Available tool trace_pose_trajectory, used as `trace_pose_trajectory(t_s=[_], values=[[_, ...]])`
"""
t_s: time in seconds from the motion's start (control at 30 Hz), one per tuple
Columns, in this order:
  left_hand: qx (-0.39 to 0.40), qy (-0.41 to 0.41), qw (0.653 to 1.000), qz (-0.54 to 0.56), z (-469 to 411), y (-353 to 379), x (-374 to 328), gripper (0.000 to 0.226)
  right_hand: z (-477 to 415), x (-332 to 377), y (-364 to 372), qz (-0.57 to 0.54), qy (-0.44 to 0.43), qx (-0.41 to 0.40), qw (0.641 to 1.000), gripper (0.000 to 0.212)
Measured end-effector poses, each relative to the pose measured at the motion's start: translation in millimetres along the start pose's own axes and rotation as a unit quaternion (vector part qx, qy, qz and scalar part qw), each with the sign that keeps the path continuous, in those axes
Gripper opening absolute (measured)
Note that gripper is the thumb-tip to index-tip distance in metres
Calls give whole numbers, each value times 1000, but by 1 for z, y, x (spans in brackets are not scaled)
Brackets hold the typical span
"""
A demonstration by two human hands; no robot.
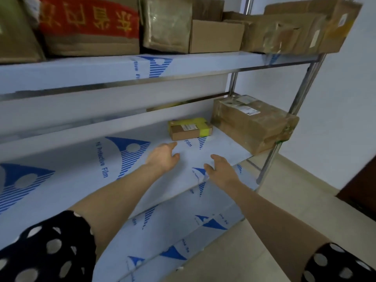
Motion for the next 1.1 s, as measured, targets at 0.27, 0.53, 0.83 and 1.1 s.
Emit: trace_pose_trajectory(t_s=[0.27,0.53,0.83,1.1], values=[[-34,-142,989,28,-86,31,-4,50,-141,-23,-32,-10,-35,55,998,51],[-56,-226,971,60,-132,43,21,43,-221,-12,-42,4,-52,83,995,42],[-82,-257,956,118,-178,52,62,34,-287,11,-25,2,-56,86,995,32],[-84,-294,938,164,-203,65,92,35,-319,10,-4,-33,-5,108,994,34]])
Point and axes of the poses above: each hand's wrist, its own z-axis away from the middle knuckle, its own y-axis out of the palm, x = y × z, the point moved 10 cm from there along -z, towards the middle knuckle, and after that the axes turned 12 degrees about y, right-handed, at the moved point
